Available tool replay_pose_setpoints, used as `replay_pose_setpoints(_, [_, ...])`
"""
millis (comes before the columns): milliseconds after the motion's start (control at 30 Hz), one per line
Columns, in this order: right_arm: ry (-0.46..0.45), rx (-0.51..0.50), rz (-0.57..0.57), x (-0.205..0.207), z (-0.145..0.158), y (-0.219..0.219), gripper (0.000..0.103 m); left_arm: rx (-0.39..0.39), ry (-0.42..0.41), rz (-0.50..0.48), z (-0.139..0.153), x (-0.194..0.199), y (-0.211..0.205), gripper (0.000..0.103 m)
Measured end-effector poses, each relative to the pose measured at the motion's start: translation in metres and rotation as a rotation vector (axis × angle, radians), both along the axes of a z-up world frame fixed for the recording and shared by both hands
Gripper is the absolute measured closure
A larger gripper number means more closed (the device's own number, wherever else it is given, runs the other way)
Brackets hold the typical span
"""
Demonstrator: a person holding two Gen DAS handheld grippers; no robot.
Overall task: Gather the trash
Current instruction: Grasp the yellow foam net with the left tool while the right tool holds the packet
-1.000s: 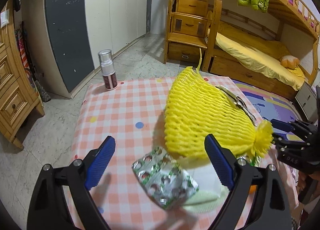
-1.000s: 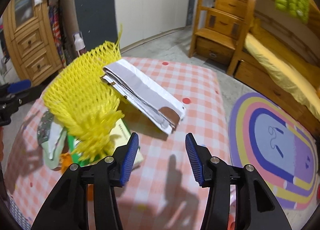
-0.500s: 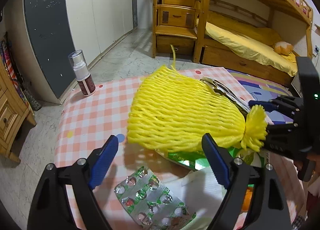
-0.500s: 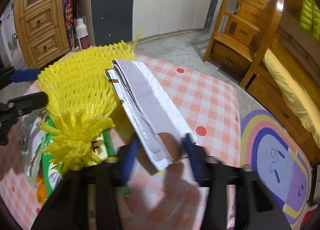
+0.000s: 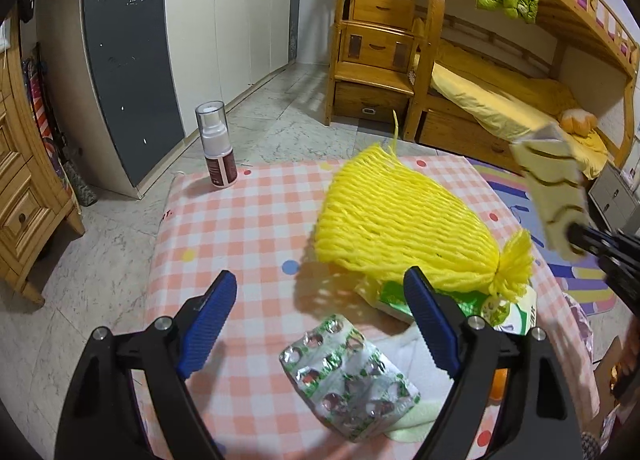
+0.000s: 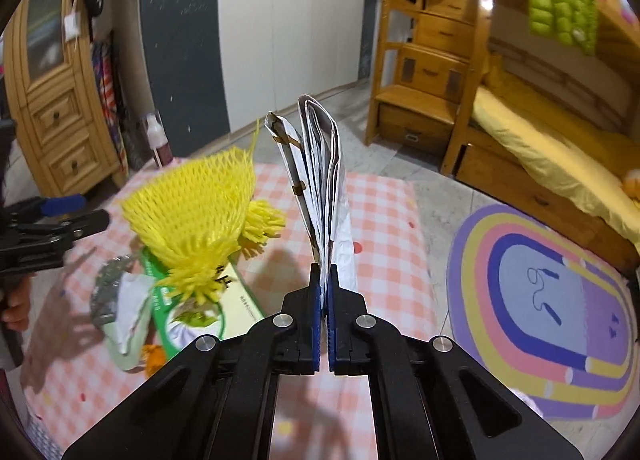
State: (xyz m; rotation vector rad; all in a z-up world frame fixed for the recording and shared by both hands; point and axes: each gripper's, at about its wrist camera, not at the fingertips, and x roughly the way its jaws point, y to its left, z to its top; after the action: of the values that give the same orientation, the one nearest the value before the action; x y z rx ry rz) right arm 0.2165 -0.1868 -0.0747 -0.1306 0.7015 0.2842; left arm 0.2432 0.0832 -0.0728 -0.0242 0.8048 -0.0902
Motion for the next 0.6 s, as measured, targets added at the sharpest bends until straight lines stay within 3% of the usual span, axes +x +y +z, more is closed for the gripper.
replay_pose_setpoints(233, [-0.010, 0.025, 0.007, -0.012, 0.002, -0.001, 0.101, 0.019, 0.075, -0.012, -0.015, 0.040, -0.003, 0.020])
replay_pose_setpoints(333, [0.007, 0.033, 0.020, -0.011, -0.002, -0.002, 0.101, -0.069, 0.123, -0.034, -0.026, 0.057, 0.002, 0.020])
replay_pose_setpoints(400, [0.010, 0.030, 0.031, -0.011, -0.004, -0.001, 0.101, -0.175, 0.151, -0.064, -0.032, 0.067, 0.006, 0.020])
replay_pose_setpoints(500, [0.007, 0.033, 0.047, -0.013, -0.002, 0.001, 0.101, -0.304, 0.203, -0.095, -0.043, 0.075, 0.010, 0.038])
replay_pose_setpoints(533, [0.006, 0.033, 0.048, -0.014, -0.002, 0.000, 0.101, -0.340, 0.219, -0.099, -0.045, 0.078, 0.011, 0.049])
replay_pose_setpoints(600, [0.001, 0.031, 0.050, -0.017, 0.001, -0.001, 0.101, -0.360, 0.209, -0.107, -0.042, 0.077, 0.010, 0.065])
